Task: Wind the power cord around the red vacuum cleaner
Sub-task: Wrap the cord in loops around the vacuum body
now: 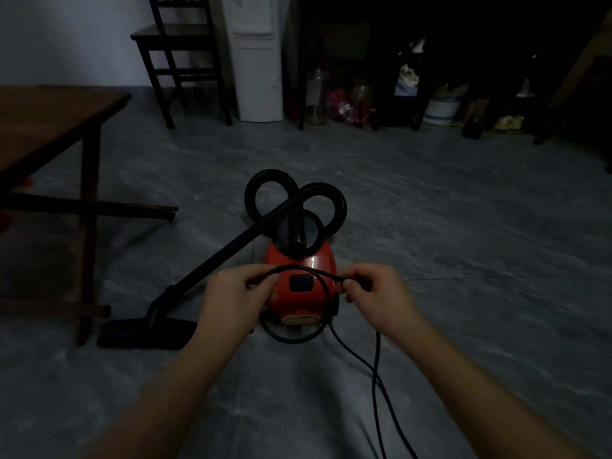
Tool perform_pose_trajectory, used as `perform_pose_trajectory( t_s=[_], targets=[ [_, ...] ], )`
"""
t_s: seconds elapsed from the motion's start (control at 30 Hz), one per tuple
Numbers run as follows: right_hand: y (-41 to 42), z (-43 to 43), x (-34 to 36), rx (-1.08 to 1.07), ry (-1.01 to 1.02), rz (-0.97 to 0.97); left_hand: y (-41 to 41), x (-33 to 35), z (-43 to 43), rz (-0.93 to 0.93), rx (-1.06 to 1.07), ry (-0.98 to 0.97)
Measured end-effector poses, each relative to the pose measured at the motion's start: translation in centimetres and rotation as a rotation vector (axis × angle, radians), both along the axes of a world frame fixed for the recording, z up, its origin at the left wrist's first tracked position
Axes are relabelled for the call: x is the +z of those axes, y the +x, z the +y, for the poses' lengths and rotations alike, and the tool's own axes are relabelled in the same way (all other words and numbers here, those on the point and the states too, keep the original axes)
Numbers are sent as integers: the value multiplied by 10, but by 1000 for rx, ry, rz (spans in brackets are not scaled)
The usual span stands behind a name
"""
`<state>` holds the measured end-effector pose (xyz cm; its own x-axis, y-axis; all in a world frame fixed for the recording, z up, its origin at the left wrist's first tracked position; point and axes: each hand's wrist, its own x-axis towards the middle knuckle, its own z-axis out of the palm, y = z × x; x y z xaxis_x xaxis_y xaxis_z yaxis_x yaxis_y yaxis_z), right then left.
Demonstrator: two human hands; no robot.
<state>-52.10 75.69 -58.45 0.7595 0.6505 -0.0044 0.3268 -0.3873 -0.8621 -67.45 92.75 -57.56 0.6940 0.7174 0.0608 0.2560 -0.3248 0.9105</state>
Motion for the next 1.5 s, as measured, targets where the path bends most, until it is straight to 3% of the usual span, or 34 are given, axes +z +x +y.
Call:
perform_pose_trajectory(
  t_s=[0.33,0.53,0.67,1.0,1.23,1.33,1.5],
  targets=[
    [-4,-1,10,73,-64,-68,-1,-2,0,82,-144,306],
    [-9,-1,10,90,-50,-1,0,0,-3,53,-146,356],
    [-10,0,8,61,11,37,4,1,-7,9,-90,222],
    [-5,4,11,52,135,195,14,15,-24,-194,-83,-349],
    [-3,1,18,98,176,461,19,12,-32,-217,-63,-525],
    [-2,0,19,77,177,403,18,8,-27,-151,-83,-359],
    [2,-3,13,70,42,175,10,-7,-13,104,-183,143]
  ],
)
